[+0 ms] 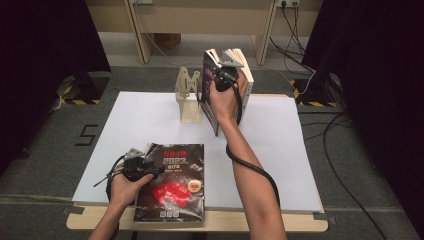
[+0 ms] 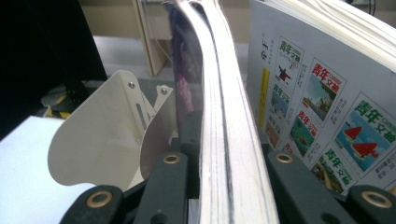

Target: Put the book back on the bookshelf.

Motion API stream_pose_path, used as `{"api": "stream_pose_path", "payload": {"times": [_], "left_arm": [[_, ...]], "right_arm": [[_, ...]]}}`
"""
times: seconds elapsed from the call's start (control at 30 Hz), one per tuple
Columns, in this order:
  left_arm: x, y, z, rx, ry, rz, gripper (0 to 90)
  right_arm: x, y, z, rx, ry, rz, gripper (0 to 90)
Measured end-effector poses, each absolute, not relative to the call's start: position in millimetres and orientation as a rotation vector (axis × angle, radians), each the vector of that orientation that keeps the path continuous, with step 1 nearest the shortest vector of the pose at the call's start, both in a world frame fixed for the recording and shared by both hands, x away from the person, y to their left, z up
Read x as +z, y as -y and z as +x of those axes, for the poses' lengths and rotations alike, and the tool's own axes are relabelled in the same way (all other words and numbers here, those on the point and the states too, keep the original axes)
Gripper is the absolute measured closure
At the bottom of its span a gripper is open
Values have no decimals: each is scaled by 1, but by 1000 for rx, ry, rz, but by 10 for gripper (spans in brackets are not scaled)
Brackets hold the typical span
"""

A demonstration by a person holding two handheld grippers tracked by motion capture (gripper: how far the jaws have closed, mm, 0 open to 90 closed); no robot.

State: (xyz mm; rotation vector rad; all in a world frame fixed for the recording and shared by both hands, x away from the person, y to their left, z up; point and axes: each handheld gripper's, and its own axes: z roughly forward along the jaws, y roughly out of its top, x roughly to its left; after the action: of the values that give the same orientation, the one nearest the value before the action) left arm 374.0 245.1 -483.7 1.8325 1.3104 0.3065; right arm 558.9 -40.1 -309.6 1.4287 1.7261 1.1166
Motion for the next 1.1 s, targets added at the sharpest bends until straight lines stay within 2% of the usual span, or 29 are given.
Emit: {"api": "stream_pose_path", "payload": {"times": [0.33, 0.73, 1.1], "left_arm": [[-483, -247, 374, 307, -1306, 1827, 438], [-482, -248, 373, 309, -1304, 1826, 439], [-481, -244, 373, 304, -1294, 1826, 438]], "right_arm": [[-305, 37, 555, 1118, -1640, 1416, 770], [-316, 31, 556, 1098, -1614, 1430, 762], [-313, 34, 548, 1112, -1633, 1411, 673]]}}
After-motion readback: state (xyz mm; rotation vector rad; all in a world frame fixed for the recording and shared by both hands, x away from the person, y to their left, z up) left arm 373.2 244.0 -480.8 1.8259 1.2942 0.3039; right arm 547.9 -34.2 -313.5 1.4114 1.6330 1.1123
